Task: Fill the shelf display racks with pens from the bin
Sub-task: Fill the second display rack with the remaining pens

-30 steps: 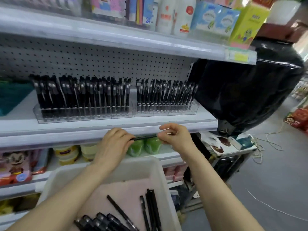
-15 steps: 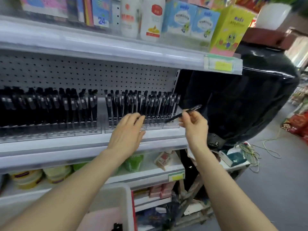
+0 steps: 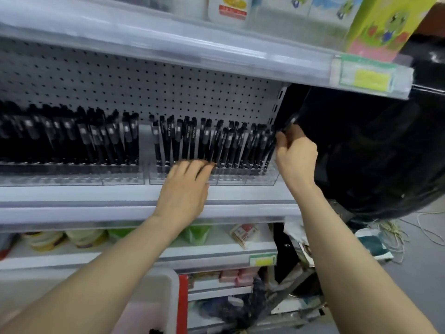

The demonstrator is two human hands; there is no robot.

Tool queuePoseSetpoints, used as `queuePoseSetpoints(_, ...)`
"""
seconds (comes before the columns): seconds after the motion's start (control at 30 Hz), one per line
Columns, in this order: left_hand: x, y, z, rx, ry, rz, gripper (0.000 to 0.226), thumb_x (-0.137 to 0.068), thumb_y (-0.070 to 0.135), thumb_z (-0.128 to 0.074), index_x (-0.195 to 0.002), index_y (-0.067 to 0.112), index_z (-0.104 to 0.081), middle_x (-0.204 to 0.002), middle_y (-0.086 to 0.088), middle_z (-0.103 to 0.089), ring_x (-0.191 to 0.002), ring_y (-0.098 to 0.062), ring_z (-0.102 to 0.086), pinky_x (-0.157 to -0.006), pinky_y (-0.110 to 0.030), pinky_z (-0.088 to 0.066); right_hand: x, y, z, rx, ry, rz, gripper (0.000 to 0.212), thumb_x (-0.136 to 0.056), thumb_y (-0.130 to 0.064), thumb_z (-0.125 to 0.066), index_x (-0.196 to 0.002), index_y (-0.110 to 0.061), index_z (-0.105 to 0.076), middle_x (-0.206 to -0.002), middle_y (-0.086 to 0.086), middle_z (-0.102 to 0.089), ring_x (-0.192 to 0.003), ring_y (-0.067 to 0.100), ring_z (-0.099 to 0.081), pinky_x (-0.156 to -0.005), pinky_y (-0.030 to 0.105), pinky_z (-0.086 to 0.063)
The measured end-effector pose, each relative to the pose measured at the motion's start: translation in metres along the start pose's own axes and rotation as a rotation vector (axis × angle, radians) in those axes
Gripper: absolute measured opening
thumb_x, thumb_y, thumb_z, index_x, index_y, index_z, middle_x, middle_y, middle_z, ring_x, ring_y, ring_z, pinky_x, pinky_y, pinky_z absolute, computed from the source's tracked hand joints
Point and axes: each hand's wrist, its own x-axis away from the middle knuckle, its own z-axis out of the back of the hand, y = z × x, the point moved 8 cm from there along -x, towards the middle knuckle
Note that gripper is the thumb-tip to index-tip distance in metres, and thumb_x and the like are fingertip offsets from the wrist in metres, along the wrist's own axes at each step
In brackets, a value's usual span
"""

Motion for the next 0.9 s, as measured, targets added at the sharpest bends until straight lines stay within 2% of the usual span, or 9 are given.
queuePoseSetpoints(0.13, 0.0, 0.0, 0.0, 0.0, 0.016, 0.012, 0.047, -0.087, 0.015, -0.063, -0.133, 0.008, -0.054, -0.124, -0.008, -0.057, -0.108, -0.028, -0.051, -0.098, -0.045, -0.043, 0.001, -0.003, -0.002, 0.022, -0.007, 0.06, 0.022, -0.099, -0.02, -0.051, -0.112, -0.003, -0.059, -0.087, 0.015, -0.066, -0.077, 0.033, -0.06, -0.062, 0.029, -0.035)
queuePoseSetpoints(0.27, 0.0, 0.0, 0.0, 0.001, 0.041, 0.003, 0.047, -0.086, 0.012, -0.064, -0.132, 0.007, -0.055, -0.122, -0.008, -0.057, -0.106, -0.028, -0.051, -0.097, -0.044, -0.043, -0.003, 0.005, -0.011, -0.01, -0.061, 0.032, 0.022, -0.099, -0.022, -0.054, -0.112, -0.007, -0.062, -0.083, 0.008, -0.064, -0.073, 0.03, -0.062, -0.062, 0.03, -0.04)
queuePoseSetpoints(0.33, 0.001, 0.0, 0.0, 0.009, 0.05, -0.004, 0.047, -0.086, 0.011, -0.064, -0.132, 0.007, -0.055, -0.122, -0.008, -0.056, -0.105, -0.028, -0.051, -0.096, -0.044, -0.043, 0.003, 0.014, -0.021, 0.018, -0.11, 0.019, 0.019, -0.098, -0.022, -0.055, -0.107, -0.008, -0.064, -0.08, 0.011, -0.065, -0.072, 0.033, -0.063, -0.062, 0.034, -0.047)
queuePoseSetpoints(0.43, 0.001, 0.0, 0.001, 0.008, 0.051, -0.003, 0.047, -0.086, 0.011, -0.063, -0.133, 0.007, -0.055, -0.122, -0.008, -0.056, -0.105, -0.028, -0.05, -0.096, -0.043, -0.043, 0.015, 0.031, -0.036, 0.05, -0.191, -0.056, 0.021, -0.098, -0.024, -0.056, -0.107, -0.008, -0.065, -0.078, 0.017, -0.066, -0.073, 0.035, -0.06, -0.064, 0.035, -0.047)
queuePoseSetpoints(0.53, 0.001, 0.0, 0.0, 0.01, 0.044, -0.008, 0.048, -0.086, 0.011, -0.062, -0.133, 0.006, -0.054, -0.123, -0.008, -0.056, -0.106, -0.028, -0.05, -0.097, -0.043, -0.043, 0.015, 0.035, -0.039, 0.019, -0.177, -0.095, 0.021, -0.096, -0.026, -0.058, -0.103, -0.008, -0.067, -0.077, 0.017, -0.066, -0.076, 0.037, -0.06, -0.068, 0.036, -0.049)
queuePoseSetpoints(0.7, 0.002, 0.001, 0.001, 0.007, 0.023, -0.005, 0.05, -0.086, 0.011, -0.063, -0.134, 0.006, -0.053, -0.124, -0.008, -0.055, -0.107, -0.029, -0.05, -0.1, -0.044, -0.043, 0.019, 0.037, -0.04, 0.024, -0.201, -0.17, 0.025, -0.097, -0.025, -0.057, -0.106, -0.004, -0.068, -0.077, 0.014, -0.062, -0.074, 0.03, -0.056, -0.065, 0.03, -0.039)
queuePoseSetpoints(0.8, 0.001, 0.001, 0.003, 0.007, -0.009, -0.012, 0.052, -0.086, 0.01, -0.064, -0.137, 0.006, -0.052, -0.128, -0.009, -0.054, -0.111, -0.029, -0.049, -0.102, -0.044, -0.042, 0.024, 0.034, -0.041, 0.061, -0.247, -0.205, 0.024, -0.097, -0.02, -0.058, -0.109, -0.003, -0.069, -0.088, 0.017, -0.065, -0.078, 0.031, -0.058, -0.066, 0.032, -0.041)
queuePoseSetpoints(0.9, 0.005, 0.0, 0.009, 0.039, -0.054, -0.027, 0.053, -0.092, 0.012, -0.059, -0.143, 0.008, -0.045, -0.139, -0.01, -0.049, -0.125, -0.029, -0.044, -0.11, -0.042, -0.036, 0.028, 0.024, -0.034, 0.112, -0.252, -0.183, 0.021, -0.095, -0.019, -0.06, -0.103, -0.002, -0.07, -0.101, 0.02, -0.066, -0.087, 0.035, -0.06, -0.075, 0.037, -0.048)
